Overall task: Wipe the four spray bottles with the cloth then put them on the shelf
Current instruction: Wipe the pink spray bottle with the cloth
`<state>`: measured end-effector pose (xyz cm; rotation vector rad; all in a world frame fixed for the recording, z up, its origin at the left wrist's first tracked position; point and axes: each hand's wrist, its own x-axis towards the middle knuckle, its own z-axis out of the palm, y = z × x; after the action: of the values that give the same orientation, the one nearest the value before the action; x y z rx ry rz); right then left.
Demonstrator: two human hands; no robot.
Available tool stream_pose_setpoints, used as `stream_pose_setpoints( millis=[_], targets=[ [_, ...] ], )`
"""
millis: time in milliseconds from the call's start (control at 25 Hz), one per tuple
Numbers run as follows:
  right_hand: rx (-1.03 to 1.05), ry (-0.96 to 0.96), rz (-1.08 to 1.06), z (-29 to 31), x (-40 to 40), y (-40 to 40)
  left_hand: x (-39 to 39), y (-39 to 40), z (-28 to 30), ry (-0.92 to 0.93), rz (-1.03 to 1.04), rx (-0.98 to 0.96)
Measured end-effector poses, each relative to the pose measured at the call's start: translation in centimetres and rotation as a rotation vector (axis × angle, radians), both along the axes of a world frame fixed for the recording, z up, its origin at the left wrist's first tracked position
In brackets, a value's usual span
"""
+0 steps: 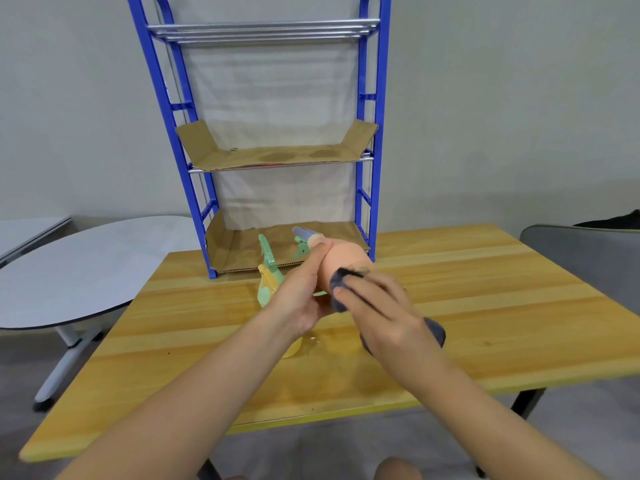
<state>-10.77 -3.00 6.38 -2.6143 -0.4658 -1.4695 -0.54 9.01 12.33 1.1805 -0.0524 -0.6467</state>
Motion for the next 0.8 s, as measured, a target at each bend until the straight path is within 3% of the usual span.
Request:
stream_pose_setpoints(
  millis=[120,360,600,800],
  targets=[
    [-0.047,0.080,0.042,-1.6,-0.6,-1.2,0.5,1.0,0.4,-0.045,0.027,-0.017],
    [0.181,0.008,-0.036,0.8,0.6,-0.4,-0.1,2.6,1.1,-0.147,0.067,0.009],
    [0.186,0.109,0.237,2.0,1.3,4.0,0.5,6.7,1.6,-0.286,0.168,0.059],
    [0.210,0.068,0.352,4.1,4.7,9.6,2.3,14.2,2.2,-0.444,0.337,0.139]
  ],
)
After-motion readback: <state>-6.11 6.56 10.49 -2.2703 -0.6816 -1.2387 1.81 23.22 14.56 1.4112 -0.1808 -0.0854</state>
